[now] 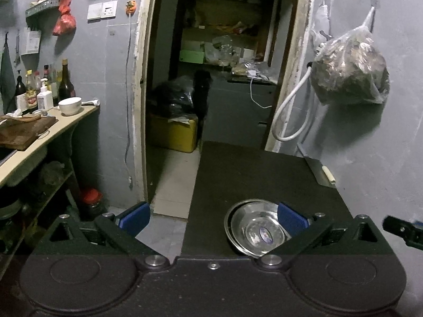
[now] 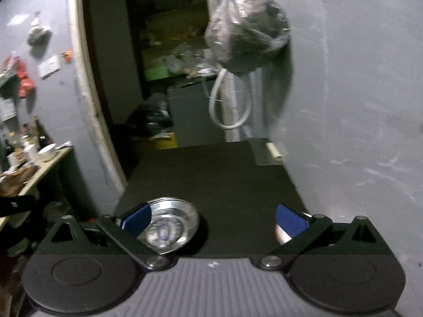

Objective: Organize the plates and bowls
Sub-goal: 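Raise both tools and move them toward the remaining white bowls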

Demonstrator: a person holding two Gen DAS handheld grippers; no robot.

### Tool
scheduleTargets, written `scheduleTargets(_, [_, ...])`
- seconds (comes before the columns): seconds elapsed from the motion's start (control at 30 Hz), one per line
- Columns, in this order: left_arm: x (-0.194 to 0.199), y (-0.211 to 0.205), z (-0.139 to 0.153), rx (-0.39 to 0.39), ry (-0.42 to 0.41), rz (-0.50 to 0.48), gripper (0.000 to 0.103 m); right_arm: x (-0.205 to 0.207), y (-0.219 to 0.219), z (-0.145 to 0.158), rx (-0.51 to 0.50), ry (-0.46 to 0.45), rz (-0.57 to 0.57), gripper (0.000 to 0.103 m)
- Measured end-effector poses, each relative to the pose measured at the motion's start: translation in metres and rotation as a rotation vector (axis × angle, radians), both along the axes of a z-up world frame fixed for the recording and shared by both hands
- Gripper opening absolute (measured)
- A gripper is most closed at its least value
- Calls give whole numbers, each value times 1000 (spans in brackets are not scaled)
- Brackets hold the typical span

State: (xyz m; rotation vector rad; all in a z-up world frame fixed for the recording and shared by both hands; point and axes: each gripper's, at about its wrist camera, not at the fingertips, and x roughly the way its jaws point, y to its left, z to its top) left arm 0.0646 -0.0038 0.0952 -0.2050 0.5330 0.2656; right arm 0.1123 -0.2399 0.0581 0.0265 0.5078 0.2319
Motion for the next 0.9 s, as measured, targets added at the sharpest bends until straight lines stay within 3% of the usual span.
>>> scheduleTargets(0.17, [18, 16, 6, -13, 0, -56, 102, -3, -4, 2, 10, 12, -104, 103])
scheduleTargets(0.3, [32, 24, 10, -36, -50, -125, 102, -10, 2, 10, -20, -26, -154, 103])
scheduleTargets(0.57, [73, 12, 2, -83, -75, -355, 102, -31, 23, 11, -63, -54, -285, 103])
scheduleTargets(0.7, [80, -3, 2, -39, -100, -500, 102, -46, 37, 7, -98, -57, -348, 103])
scheduleTargets(0.77, [83, -10, 0, -25, -109, -518, 102, -54, 42, 4, -133, -47, -366, 103])
scheduleTargets(0.9, [89, -19, -8, -95, -78, -524, 102, -65, 40, 0, -149, -28, -409, 103])
